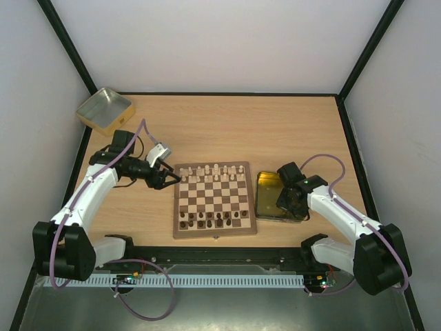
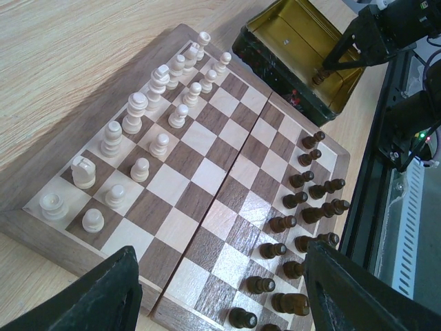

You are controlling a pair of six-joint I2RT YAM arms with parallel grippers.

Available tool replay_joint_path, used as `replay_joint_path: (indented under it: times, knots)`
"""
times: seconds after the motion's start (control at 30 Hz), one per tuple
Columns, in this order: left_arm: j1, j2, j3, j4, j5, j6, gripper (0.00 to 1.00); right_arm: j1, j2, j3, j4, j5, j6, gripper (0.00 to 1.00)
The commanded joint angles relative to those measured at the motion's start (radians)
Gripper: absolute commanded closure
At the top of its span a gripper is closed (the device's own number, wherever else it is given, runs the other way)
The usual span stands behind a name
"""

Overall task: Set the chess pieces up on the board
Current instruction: Pick up the chess piece from the storage box, then place the chess piece on the chessboard.

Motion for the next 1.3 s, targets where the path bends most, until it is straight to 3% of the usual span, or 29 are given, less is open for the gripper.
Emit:
replay_joint_path:
  times: [0.0,0.5,0.77,1.0,1.27]
  knots:
    - [-0.003,-0.017,-0.003,-0.014,0.018,0.015,0.35,-0.004,-0.015,-0.001,-0.019,0.018,0.002,0.98]
    - [-0.005,-0.008,-0.001,-0.014,0.017,0.012,0.35,0.019,-0.02,0.186,-0.111,0.069,-0.044,0.98]
    - [-0.007,-0.003,-0.001,-0.011,0.012,0.007,0.35,0.37,0.058,0.398,-0.219,0.14,0.059,0.98]
    - [-0.013,0.004,0.0,-0.006,0.009,0.001,0.35,0.618,0.141,0.429,-0.231,0.133,0.133,0.98]
    - [-0.014,-0.009,-0.004,0.001,0.003,-0.006,0.35,0.732,0.231,0.413,-0.165,0.102,0.154,0.98]
